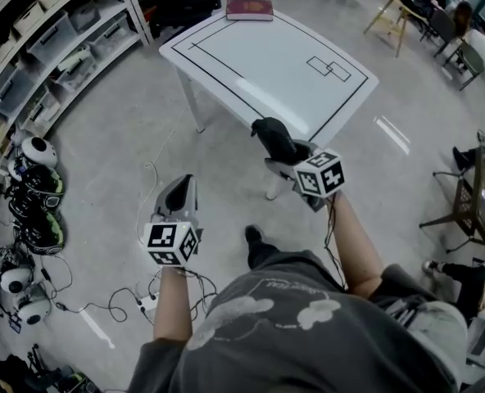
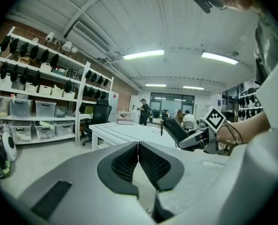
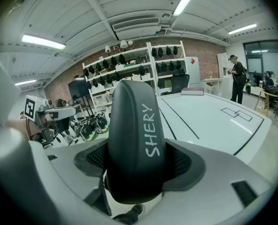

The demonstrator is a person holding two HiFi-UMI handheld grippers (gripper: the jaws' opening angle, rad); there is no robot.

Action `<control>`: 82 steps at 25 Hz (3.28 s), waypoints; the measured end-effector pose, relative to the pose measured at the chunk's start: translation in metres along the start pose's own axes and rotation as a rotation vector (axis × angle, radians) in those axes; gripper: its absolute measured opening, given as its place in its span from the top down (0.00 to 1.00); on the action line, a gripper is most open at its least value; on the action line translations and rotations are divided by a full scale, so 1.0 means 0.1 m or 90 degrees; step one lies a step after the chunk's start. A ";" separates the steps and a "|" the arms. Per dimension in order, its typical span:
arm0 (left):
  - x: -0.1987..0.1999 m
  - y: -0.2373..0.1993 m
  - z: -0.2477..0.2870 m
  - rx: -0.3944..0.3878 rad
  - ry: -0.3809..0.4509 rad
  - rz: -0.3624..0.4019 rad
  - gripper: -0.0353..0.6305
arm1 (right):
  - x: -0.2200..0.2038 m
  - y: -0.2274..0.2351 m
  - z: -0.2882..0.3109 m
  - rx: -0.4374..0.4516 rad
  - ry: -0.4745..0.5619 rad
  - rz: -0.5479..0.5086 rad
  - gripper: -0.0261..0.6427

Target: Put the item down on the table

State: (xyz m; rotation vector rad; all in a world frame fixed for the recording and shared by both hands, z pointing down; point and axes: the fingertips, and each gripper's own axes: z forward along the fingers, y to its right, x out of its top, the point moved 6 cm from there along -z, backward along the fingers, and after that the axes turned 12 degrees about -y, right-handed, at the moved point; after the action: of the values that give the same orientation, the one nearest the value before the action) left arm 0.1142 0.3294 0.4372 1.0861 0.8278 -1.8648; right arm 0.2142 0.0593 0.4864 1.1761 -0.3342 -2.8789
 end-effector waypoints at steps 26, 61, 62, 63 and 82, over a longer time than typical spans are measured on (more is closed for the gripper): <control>1.06 -0.55 1.96 -0.087 -0.024 0.071 0.94 | 0.85 1.43 0.66 -0.050 0.014 0.068 0.47; 2.78 -1.55 5.77 -0.468 -0.129 0.196 0.94 | 2.34 3.49 1.76 -0.321 -0.247 0.011 0.47; 2.80 -1.53 5.86 -0.474 -0.132 0.201 0.94 | 2.37 3.57 1.80 -0.320 -0.251 0.007 0.47; 2.81 -1.51 5.94 -0.479 -0.134 0.206 0.94 | 2.40 3.65 1.84 -0.319 -0.258 0.005 0.47; 2.68 -1.23 6.81 -0.530 -0.191 0.196 0.94 | 2.46 4.40 2.15 -0.270 -0.351 -0.045 0.47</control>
State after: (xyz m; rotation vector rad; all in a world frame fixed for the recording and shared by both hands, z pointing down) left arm -0.3276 -0.2638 0.4956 0.3660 1.0427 -1.1852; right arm -0.1410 -0.3523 0.5541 0.3317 0.3147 -3.0594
